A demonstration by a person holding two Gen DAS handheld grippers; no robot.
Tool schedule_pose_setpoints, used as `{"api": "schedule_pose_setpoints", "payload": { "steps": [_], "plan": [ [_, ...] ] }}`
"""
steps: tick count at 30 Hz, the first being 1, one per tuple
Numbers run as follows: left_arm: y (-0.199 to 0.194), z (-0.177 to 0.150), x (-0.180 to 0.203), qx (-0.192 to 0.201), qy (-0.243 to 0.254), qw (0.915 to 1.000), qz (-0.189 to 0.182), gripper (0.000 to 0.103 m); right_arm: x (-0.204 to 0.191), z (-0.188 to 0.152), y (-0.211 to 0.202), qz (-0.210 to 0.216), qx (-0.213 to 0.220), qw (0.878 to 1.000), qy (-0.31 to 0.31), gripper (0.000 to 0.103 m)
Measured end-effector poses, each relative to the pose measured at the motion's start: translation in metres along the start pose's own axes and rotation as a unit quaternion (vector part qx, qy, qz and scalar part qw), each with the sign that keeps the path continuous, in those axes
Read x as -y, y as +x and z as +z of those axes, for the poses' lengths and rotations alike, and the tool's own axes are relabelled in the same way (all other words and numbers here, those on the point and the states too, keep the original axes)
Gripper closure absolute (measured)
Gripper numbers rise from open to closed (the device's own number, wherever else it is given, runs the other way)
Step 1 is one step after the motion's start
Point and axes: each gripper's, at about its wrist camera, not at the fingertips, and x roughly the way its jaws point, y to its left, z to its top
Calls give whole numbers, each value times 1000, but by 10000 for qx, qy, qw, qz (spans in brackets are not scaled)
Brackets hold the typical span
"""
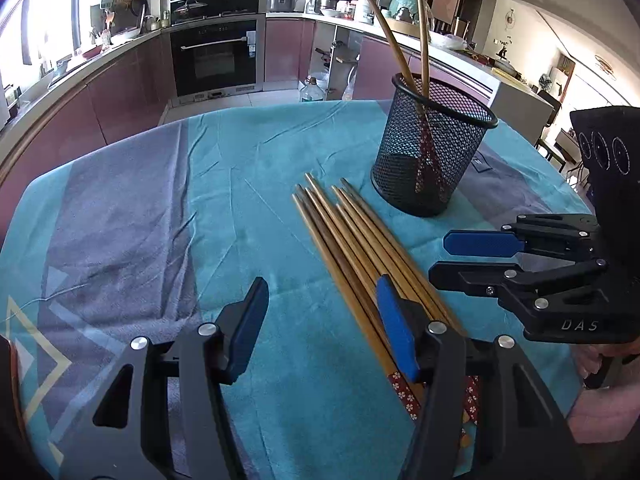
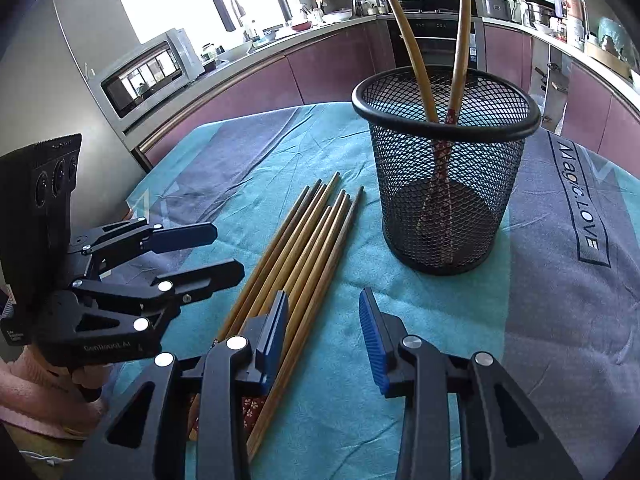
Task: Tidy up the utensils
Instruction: 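Move both tools back down to the chopstick pile, then close the right tool on a chopstick while the left tool grasps another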
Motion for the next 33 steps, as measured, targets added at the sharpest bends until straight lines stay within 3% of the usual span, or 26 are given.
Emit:
{"api": "schedule_pose_setpoints", "payload": {
  "steps": [9,19,23,29,33],
  "plan": [
    [12,-3,5,-232,5,9997,24,52,-7,-2,16,-199,-153,9997,14,75],
    [10,-4,-2,-331,9,9994,-50,57,-6,-2,17,-427,-222,9988,-54,76],
    [14,1,-3,-350,-52,9993,-117,65,-11,2,23,-547,-247,9980,-177,76],
    [18,5,-1,-379,-26,9991,-176,84,-14,8,29,-622,-264,9972,-310,90],
    [18,3,-5,-373,-126,9990,-210,84,-9,7,26,-603,-296,9973,-280,93]
  ]
}}
